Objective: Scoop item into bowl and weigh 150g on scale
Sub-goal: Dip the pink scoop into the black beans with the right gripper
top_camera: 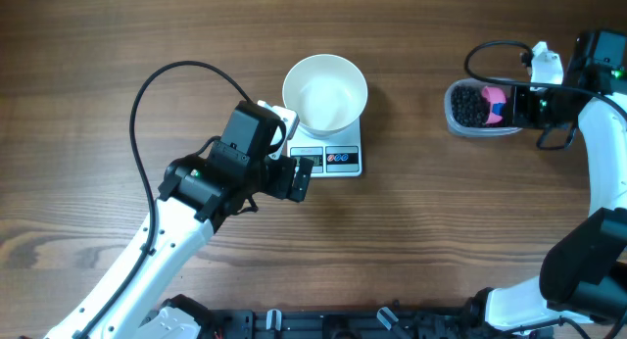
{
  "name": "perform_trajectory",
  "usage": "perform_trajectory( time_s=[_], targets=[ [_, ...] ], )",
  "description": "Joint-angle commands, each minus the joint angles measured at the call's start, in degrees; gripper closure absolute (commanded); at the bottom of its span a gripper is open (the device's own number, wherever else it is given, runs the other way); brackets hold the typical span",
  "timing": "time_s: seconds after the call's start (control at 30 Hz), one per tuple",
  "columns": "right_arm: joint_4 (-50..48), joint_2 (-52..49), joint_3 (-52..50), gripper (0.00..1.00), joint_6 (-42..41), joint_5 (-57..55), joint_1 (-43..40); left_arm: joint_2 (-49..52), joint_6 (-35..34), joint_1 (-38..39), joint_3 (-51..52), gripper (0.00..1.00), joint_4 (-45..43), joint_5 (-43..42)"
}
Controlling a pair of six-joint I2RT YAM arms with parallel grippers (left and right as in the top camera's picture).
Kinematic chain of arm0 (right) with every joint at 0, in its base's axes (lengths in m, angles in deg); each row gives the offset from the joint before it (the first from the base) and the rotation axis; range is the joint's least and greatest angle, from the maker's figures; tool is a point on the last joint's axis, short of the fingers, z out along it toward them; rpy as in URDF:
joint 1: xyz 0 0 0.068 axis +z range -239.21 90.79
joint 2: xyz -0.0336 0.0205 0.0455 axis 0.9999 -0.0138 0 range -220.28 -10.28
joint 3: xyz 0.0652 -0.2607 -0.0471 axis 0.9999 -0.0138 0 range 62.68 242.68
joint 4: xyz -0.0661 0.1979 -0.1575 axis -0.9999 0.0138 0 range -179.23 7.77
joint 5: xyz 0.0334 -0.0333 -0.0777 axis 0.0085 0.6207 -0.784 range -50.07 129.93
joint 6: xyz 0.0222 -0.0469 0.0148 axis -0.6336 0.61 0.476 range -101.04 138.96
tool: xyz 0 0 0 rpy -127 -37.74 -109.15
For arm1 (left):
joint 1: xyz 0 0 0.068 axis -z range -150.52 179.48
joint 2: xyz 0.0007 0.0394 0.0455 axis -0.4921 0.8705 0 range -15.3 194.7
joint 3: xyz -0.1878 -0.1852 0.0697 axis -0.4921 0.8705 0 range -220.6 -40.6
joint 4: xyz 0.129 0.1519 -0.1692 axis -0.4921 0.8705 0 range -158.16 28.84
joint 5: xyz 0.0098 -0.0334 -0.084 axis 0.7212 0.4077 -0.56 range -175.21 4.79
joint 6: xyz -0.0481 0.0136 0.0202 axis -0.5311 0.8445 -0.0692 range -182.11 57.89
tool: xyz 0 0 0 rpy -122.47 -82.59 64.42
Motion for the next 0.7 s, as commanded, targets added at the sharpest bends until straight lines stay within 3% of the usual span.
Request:
perform_trajectory(
  time_s=[0.0, 0.67],
  targets=[
    [0.6, -1.2, -0.8, 0.96, 1.1, 5.6, 0.2, -0.4, 1.3, -0.2, -1.1, 0.0, 0.0, -0.5],
    [0.6, -1.3, -5.7, 0.96, 1.1, 15.0, -7.1, -0.4, 1.3, -0.2, -1.1, 0.0, 0.0, -0.5]
  ],
)
